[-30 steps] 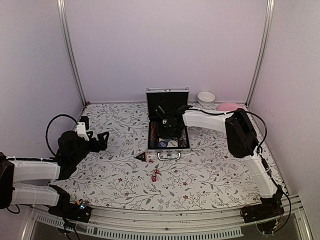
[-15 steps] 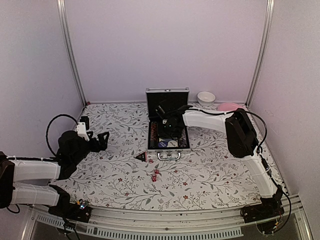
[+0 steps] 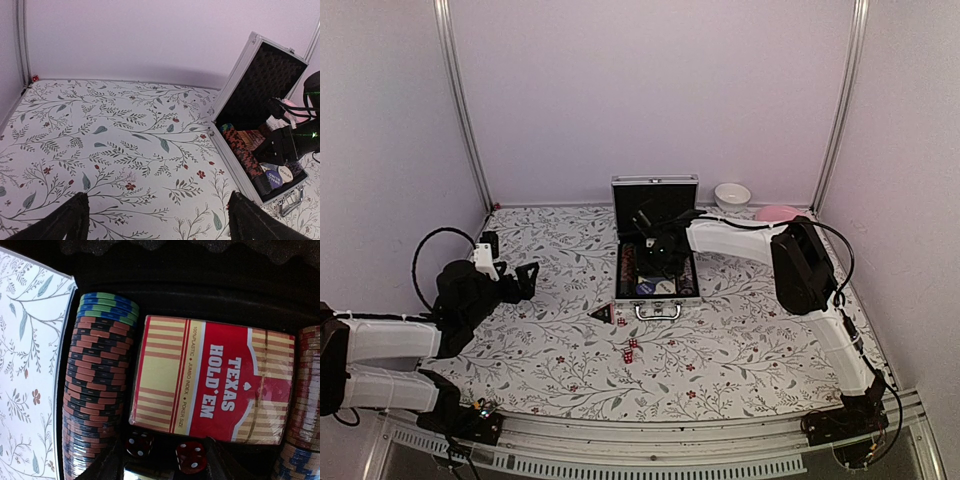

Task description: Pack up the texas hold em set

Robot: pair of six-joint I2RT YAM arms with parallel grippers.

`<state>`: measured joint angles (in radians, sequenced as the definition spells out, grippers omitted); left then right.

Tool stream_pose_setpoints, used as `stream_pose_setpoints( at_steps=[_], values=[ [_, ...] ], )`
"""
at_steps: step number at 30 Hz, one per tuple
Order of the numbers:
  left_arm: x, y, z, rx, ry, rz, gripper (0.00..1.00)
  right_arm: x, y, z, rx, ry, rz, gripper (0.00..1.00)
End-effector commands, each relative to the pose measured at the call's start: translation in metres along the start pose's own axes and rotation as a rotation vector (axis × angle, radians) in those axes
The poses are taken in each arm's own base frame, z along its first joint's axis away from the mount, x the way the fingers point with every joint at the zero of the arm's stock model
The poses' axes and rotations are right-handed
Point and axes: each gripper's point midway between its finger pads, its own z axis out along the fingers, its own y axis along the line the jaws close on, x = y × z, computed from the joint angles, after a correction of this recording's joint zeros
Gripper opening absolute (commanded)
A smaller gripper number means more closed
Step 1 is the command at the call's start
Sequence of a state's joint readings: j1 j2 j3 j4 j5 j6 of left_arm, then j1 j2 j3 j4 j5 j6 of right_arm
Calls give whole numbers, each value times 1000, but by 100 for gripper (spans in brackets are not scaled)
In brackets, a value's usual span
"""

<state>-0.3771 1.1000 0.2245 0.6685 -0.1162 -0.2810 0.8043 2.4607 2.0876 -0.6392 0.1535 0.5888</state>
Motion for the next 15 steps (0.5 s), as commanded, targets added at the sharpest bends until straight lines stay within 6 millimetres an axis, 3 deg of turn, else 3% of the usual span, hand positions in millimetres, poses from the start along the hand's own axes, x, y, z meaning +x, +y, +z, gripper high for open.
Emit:
stream_pose_setpoints(
  at_steps=[1, 5, 9, 15],
  values=[
    [-11, -8, 2, 25, -29, -1, 97, -11, 12, 0, -59, -25, 16, 56],
    [-12, -8, 2, 25, -30, -1, 97, -12, 15, 1, -74, -26, 20, 53],
    [-11, -7, 3, 24, -27, 1, 97, -14, 15, -1, -73, -35, 23, 43],
    [-11, -8, 2, 25, -28, 0, 97, -19, 13, -7, -58, -55, 21, 35]
  ],
)
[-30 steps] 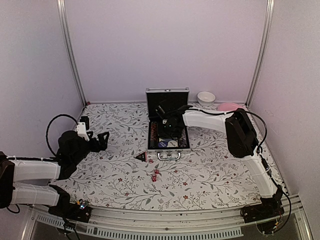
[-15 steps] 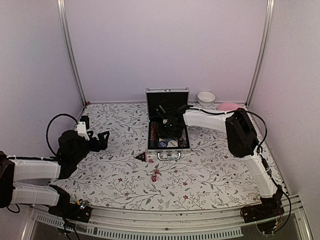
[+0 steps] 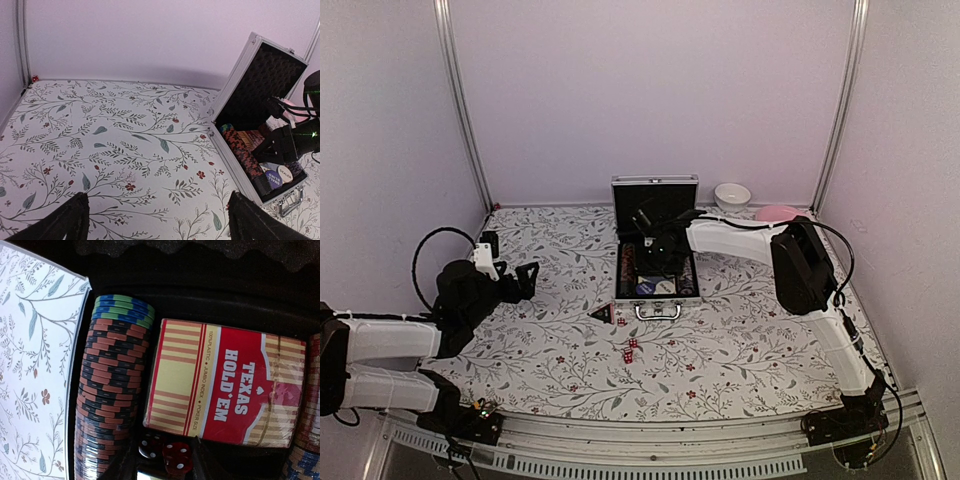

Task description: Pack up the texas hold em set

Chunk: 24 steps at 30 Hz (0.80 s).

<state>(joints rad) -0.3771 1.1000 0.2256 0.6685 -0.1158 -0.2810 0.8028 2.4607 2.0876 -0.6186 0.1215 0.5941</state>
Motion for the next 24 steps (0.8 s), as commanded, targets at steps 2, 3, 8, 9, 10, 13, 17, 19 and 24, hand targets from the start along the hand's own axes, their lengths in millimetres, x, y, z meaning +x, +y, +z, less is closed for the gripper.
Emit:
stream_pose_setpoints(
  at_steps=[2, 3, 8, 9, 10, 13, 17, 19, 24],
  values=[
    [-11, -8, 2, 25, -29, 2, 97, -18, 5, -9, -17, -59, 10, 31],
    [-11, -7, 2, 24, -28, 0, 97, -18, 5, -9, -16, -60, 10, 31],
    [-11, -8, 2, 25, -29, 1, 97, -19, 5, -12, -15, -64, 11, 24],
    [-11, -7, 2, 25, -28, 1, 97, -20, 4, -13, -12, -67, 13, 25],
    [-11, -8, 2, 25, -29, 1, 97, -20, 4, -15, -12, -69, 13, 26],
    [-12, -8, 2, 24, -31, 1, 97, -24, 4, -21, -8, -82, 15, 27],
    [-12, -7, 2, 23, -32, 1, 96, -28, 3, -27, -6, -93, 13, 24],
    [-12, -8, 2, 25, -31, 1, 96, -28, 3, -28, -8, -95, 10, 21],
    [-13, -10, 0, 35, -33, 2, 95, -33, 6, -37, -19, -108, 12, 15]
  ],
)
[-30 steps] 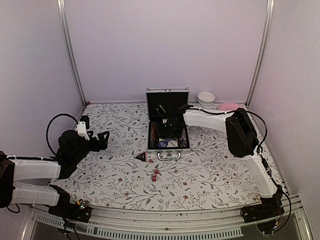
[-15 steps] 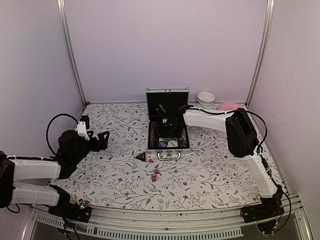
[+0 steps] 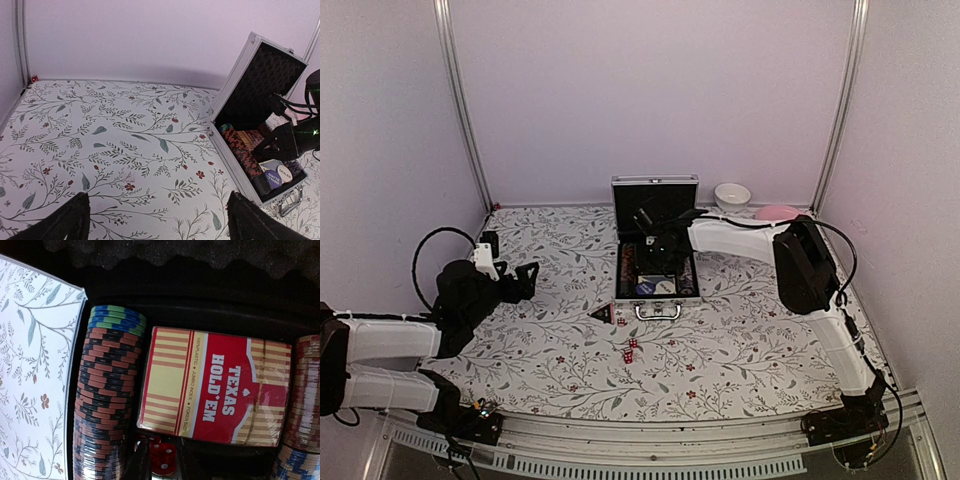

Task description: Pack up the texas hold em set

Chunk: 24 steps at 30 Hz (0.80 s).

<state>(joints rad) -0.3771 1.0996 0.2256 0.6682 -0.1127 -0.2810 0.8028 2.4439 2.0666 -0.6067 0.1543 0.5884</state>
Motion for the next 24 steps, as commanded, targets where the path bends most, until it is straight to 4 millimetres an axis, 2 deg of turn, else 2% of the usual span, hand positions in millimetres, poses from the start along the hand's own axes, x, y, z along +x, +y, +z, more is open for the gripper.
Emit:
stream_pose_setpoints(
  at_steps=[1, 2, 4, 7, 12, 17, 20, 24],
  values=[
    [-13, -10, 0, 38, -35, 1, 95, -31, 10, -35, -44, -87, 18, 15],
    [-13, -12, 0, 47, -34, -2, 95, -30, 10, -35, -46, -85, 18, 15],
    [-14, -16, 0, 68, -32, -10, 95, -43, 17, -55, -77, -122, 19, 14],
    [-16, -23, 2, 99, -26, -25, 95, -47, 19, -69, -98, -133, 1, 15],
    [-16, -42, -1, 185, 13, -87, 93, -36, 24, -87, -156, -93, -37, 14],
    [10, -69, -10, 276, 71, -108, 89, -3, 26, -94, -200, 9, -50, 14],
    [25, -90, -18, 344, 93, -85, 89, 30, 38, -99, -237, 84, -74, 14],
    [38, -129, -27, 454, 110, -29, 89, 62, 55, -106, -315, 179, -54, 15]
  ],
)
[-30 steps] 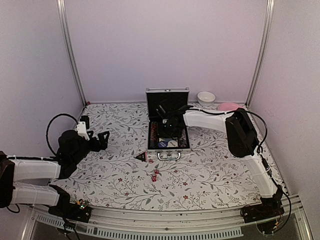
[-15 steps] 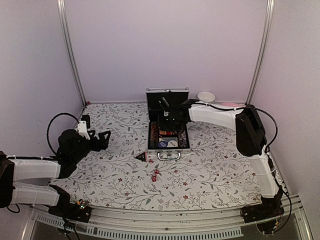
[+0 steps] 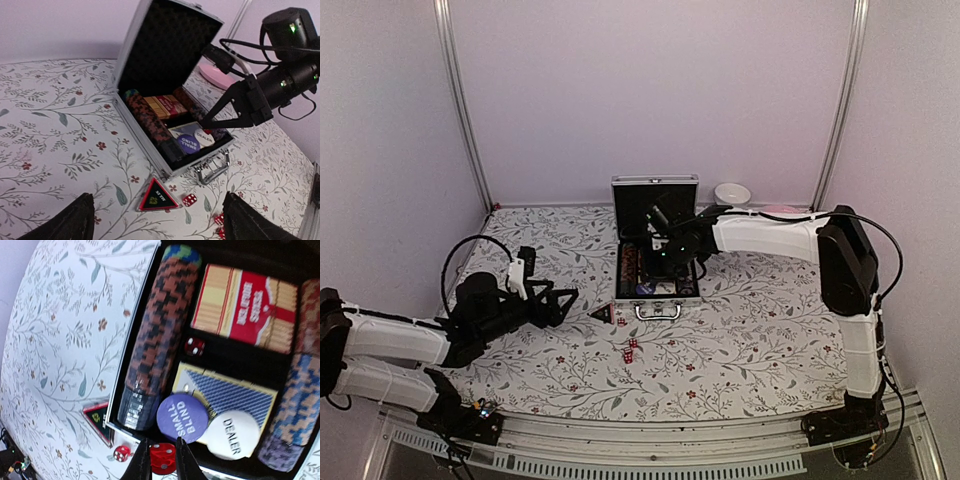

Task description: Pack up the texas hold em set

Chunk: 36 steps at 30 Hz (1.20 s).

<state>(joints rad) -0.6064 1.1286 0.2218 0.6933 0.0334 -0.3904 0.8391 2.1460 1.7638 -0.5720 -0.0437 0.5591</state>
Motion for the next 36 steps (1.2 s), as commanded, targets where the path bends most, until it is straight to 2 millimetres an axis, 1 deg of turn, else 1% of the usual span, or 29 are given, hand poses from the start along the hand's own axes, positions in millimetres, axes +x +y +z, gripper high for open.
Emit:
stream_pose_setpoints(
  at_steps=[1, 2, 3, 5, 8, 12, 15, 17, 21, 27, 30, 34, 36],
  values=[
    [13, -39, 7, 116, 20, 31, 89, 31, 39, -16, -130, 83, 8, 16],
    [17, -43, 9, 131, 34, 19, 90, 35, 44, -16, -143, 91, 13, 18],
    [20, -49, 12, 148, 44, 5, 90, 38, 47, -16, -152, 98, 16, 23],
    [27, -60, 15, 192, 66, -19, 90, 43, 54, -13, -173, 110, 32, 30],
    [38, -74, 20, 238, 104, -55, 90, 47, 63, -9, -207, 119, 55, 33],
    [43, -78, 25, 253, 125, -122, 90, 45, 78, -10, -270, 113, 85, 41],
    [41, -78, 30, 244, 128, -177, 90, 44, 88, -12, -304, 106, 95, 44],
    [40, -78, 30, 242, 122, -218, 89, 43, 93, -14, -328, 101, 112, 45],
    [38, -76, 27, 239, 89, -282, 84, 39, 101, -16, -378, 91, 170, 47],
    [41, -77, 34, 222, 82, -340, 71, 32, 118, -20, -444, 82, 210, 47],
    [46, -73, 37, 194, 84, -377, 65, 33, 123, -22, -458, 87, 215, 47],
    [44, -74, 40, 191, 62, -392, 64, 35, 127, -23, -471, 98, 218, 46],
    [44, -74, 45, 179, 58, -390, 63, 35, 129, -23, -478, 98, 217, 45]
  ],
)
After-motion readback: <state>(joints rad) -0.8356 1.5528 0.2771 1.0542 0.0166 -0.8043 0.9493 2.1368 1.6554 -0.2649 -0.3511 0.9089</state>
